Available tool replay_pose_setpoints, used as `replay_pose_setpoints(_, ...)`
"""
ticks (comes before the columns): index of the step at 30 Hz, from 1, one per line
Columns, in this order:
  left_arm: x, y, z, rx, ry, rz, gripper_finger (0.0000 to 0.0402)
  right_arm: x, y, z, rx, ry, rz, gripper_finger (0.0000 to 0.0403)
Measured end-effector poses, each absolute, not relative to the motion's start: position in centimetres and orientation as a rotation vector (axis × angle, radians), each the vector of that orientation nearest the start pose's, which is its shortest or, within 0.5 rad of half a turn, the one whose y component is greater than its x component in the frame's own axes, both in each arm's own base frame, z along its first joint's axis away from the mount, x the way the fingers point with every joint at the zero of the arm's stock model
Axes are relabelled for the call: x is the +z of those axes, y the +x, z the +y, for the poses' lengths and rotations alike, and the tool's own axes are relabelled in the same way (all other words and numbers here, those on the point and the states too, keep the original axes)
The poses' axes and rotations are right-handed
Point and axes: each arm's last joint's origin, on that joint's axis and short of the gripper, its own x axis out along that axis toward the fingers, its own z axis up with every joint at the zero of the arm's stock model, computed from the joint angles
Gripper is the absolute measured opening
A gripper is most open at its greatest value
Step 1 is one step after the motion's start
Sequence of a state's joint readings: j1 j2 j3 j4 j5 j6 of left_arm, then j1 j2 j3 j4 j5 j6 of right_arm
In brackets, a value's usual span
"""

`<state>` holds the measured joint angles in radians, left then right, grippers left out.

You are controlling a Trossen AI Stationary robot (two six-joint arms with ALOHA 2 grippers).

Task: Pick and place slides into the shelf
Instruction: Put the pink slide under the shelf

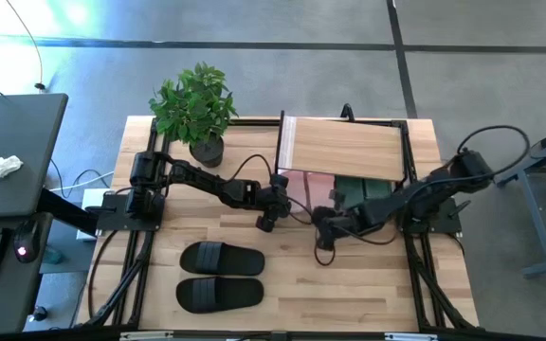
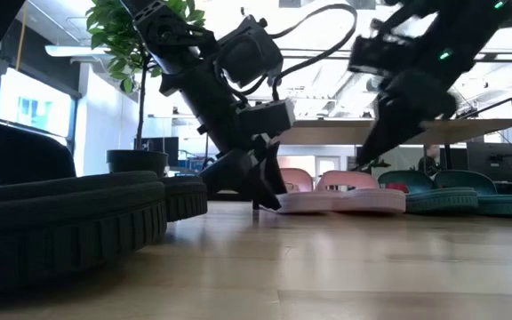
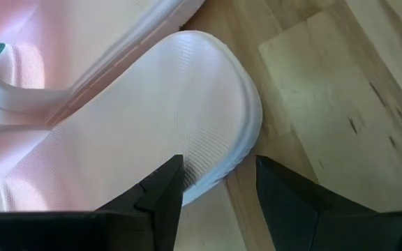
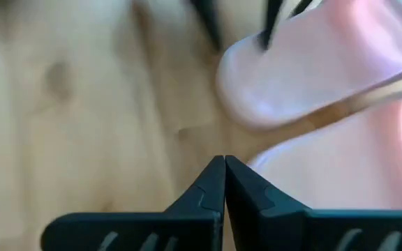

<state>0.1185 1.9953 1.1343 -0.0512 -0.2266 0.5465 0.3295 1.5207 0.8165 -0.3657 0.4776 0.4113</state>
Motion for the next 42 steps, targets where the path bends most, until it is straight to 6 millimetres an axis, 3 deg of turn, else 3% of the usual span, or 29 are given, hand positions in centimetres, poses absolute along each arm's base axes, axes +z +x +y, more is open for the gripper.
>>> replay_pose_setpoints(4,12.1,38.8,5.5,0.071,0.577,0.993,0.0163,17.0,26.1,9.1,-0.219,0.01,0.946,0.0)
replay_pose_setpoints(8,12.1,38.8,5.7,0.099,0.595,1.004,0.0163,15.1,25.4,10.0,-0.034,0.129,0.853,0.0)
replay_pose_setpoints(13,12.1,38.8,5.7,0.101,0.599,1.006,0.0163,12.7,23.3,9.1,-0.274,0.058,0.836,0.0)
replay_pose_setpoints(18,12.2,38.8,5.8,0.152,0.623,1.019,0.0163,12.2,22.7,8.7,-0.337,0.048,0.844,0.0)
replay_pose_setpoints(32,12.2,38.7,5.9,0.178,0.633,1.025,0.0163,12.0,23.4,5.4,-0.462,0.062,0.859,0.0)
replay_pose_setpoints(42,12.3,38.8,5.9,0.18,0.629,1.02,0.0163,12.2,24.1,4.1,-0.464,0.071,0.844,0.0)
